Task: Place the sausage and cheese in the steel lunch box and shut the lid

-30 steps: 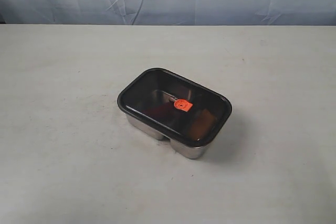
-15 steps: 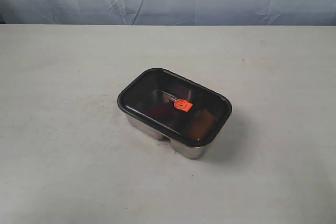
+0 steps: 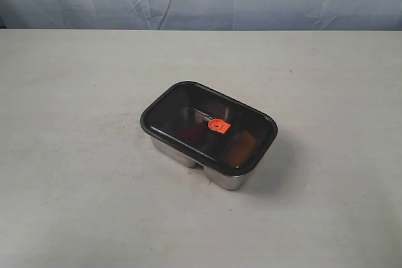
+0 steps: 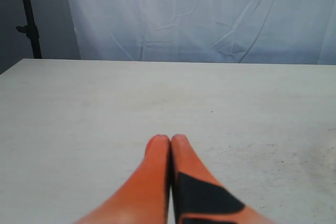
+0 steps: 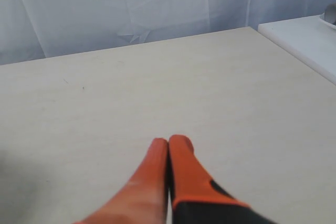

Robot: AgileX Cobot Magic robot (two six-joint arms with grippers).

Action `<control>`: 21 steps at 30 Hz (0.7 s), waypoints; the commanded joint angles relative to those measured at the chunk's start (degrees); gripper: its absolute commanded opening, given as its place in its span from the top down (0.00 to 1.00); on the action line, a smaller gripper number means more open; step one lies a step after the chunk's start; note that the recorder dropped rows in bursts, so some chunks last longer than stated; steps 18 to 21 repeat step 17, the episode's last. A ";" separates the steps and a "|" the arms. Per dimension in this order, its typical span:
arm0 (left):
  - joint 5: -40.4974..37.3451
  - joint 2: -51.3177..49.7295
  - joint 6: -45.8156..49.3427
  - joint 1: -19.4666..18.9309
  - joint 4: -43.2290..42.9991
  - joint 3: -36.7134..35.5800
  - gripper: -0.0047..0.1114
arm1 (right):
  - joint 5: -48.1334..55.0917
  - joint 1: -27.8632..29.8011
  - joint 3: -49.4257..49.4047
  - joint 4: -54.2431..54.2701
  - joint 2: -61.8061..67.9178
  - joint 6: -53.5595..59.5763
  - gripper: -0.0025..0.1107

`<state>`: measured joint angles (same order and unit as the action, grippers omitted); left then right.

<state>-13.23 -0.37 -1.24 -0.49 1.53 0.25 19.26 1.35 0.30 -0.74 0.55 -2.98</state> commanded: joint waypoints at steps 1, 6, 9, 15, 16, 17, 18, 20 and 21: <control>0.30 0.37 0.14 -0.08 -0.18 -0.25 0.96 | -0.44 0.31 -0.30 0.03 -0.38 0.37 0.98; 0.30 0.37 0.14 -0.08 -0.18 -0.25 0.96 | -0.44 0.31 -0.30 0.03 -0.38 0.37 0.98; 0.30 0.37 0.14 -0.08 -0.18 -0.25 0.96 | -0.44 0.31 -0.30 0.03 -0.38 0.37 0.98; 0.30 0.37 0.14 -0.08 -0.18 -0.25 0.96 | -0.81 0.31 -0.30 0.03 -0.38 0.37 0.98; 0.30 0.37 0.14 -0.08 -0.18 -0.25 0.96 | -0.81 0.31 -0.30 0.03 -0.38 0.37 0.98; 0.30 0.37 0.14 -0.08 -0.18 -0.25 0.96 | -0.81 0.31 -0.30 0.03 -0.38 0.37 0.98; 0.30 0.37 0.14 -0.08 -0.18 -0.25 0.96 | -0.81 0.31 -0.30 0.03 -0.38 0.37 0.98; 0.30 0.37 0.14 -0.08 -0.18 -0.25 0.96 | -0.81 0.31 -0.30 0.03 -0.38 0.37 0.98; 0.30 0.37 0.14 -0.08 -0.18 -0.25 0.96 | -0.81 0.31 -0.30 0.03 -0.38 0.37 0.98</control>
